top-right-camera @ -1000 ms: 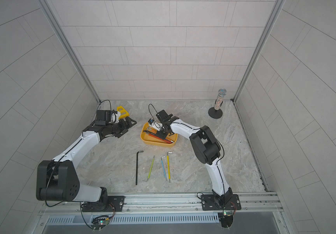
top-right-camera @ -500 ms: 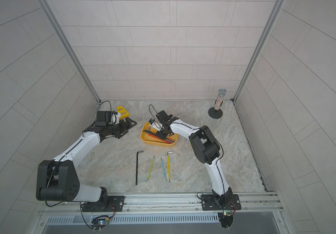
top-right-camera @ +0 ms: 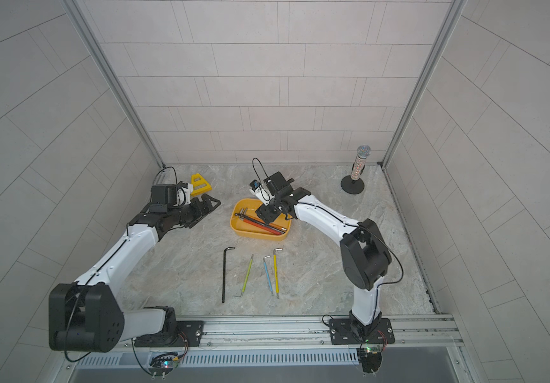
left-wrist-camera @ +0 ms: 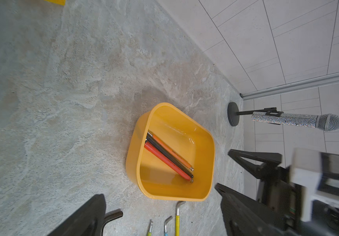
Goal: Put the hex key on the desktop into the storage box
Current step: Pick up the Allen key from the center of the board.
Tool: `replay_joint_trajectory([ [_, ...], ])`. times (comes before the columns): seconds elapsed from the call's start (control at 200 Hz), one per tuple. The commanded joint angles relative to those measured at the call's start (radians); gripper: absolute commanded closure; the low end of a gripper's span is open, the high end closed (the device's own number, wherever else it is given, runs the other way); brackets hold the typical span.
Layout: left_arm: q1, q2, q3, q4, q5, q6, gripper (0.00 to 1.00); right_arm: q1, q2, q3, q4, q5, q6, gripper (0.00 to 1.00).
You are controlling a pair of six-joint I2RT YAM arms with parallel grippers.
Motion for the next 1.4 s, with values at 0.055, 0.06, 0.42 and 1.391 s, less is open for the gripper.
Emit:
replay_joint_trajectory([
  [0.055, -0.002, -0.049, -0.040, -0.020, -0.025, 0.031, 0.02, 0.004, -0.148, -0.121, 0.065, -0.006, 0.141, 0.00],
  [0.06, -0.002, -0.051, -0.040, -0.021, -0.025, 0.031, 0.02, 0.004, -0.152, -0.123, 0.065, -0.006, 0.143, 0.00],
  [0.42, -0.002, -0.111, -0.092, -0.050, -0.023, 0.028, 0.00, 0.009, -0.391, -0.425, 0.147, -0.106, 0.358, 0.00],
  [1.391, -0.002, -0.087, -0.120, -0.040, 0.032, -0.015, 0.00, 0.201, -0.542, -0.638, -0.120, 0.314, 0.834, 0.29],
])
